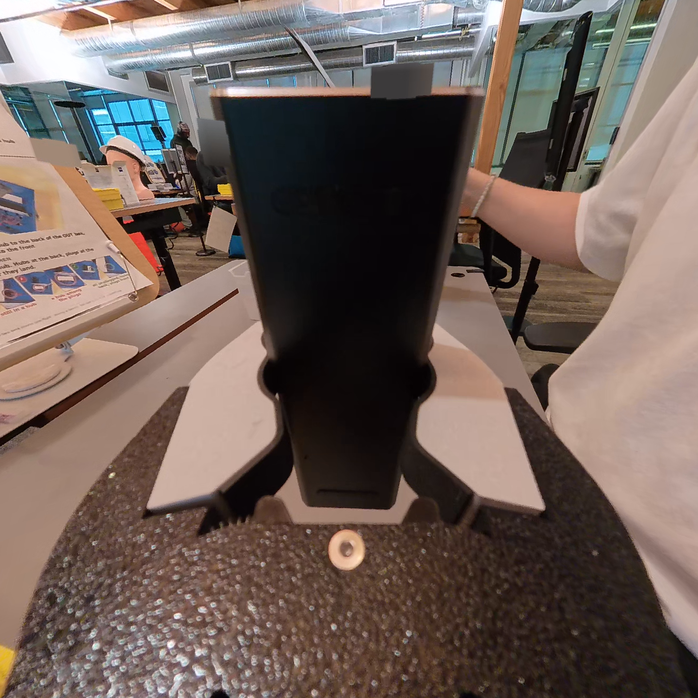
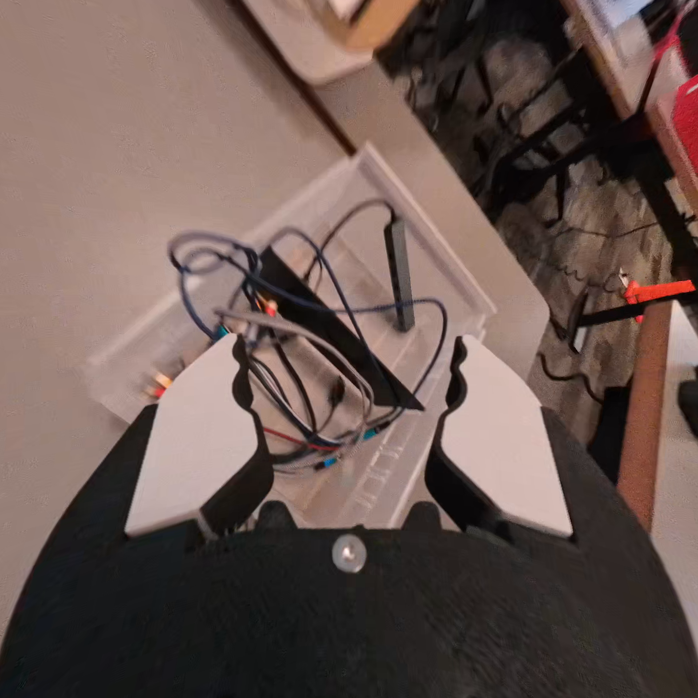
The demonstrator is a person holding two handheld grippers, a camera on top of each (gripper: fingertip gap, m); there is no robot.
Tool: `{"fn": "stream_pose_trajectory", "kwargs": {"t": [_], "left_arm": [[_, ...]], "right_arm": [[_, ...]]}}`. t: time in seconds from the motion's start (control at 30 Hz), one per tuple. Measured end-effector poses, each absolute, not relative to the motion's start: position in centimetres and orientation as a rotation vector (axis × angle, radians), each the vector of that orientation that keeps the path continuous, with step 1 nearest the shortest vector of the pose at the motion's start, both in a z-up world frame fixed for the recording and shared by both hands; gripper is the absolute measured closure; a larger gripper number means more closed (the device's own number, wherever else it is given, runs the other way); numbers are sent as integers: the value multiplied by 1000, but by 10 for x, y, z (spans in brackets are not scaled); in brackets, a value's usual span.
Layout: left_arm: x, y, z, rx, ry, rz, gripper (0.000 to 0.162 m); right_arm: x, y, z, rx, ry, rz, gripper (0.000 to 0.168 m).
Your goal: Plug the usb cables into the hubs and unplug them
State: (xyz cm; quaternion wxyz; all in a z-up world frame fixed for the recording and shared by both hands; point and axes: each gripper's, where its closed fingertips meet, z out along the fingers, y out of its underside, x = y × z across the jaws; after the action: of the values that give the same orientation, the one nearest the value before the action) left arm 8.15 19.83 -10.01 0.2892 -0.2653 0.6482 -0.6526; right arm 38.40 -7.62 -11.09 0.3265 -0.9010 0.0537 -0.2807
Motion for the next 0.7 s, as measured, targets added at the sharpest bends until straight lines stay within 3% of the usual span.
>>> {"fn": "stream_pose_trajectory", "kwargs": {"t": [0.07,0.13,0.2,0.33,0.5,0.7], "left_arm": [[84,196,-100,-710,1720,-1767,91],[87,191,-99,-701,1709,-1810,91],[88,185,-97,-686,1696,-1861,91],[89,175,-88,-668,1646,-1948,91],[89,167,-85,-652,1658,-1943,91],[88,154,-89,-612,1718,-1962,92]], "right_arm": [[332,-31,-74,-2166,61,-585,72],[261,24,-70,-2044,-112,-367,72],[190,72,-94,-1991,-257,-86,83],[112,145,-157,-1944,-359,193,79],[74,195,-150,-1798,-396,240,77],[59,207,-146,-1758,-499,254,97]]}}
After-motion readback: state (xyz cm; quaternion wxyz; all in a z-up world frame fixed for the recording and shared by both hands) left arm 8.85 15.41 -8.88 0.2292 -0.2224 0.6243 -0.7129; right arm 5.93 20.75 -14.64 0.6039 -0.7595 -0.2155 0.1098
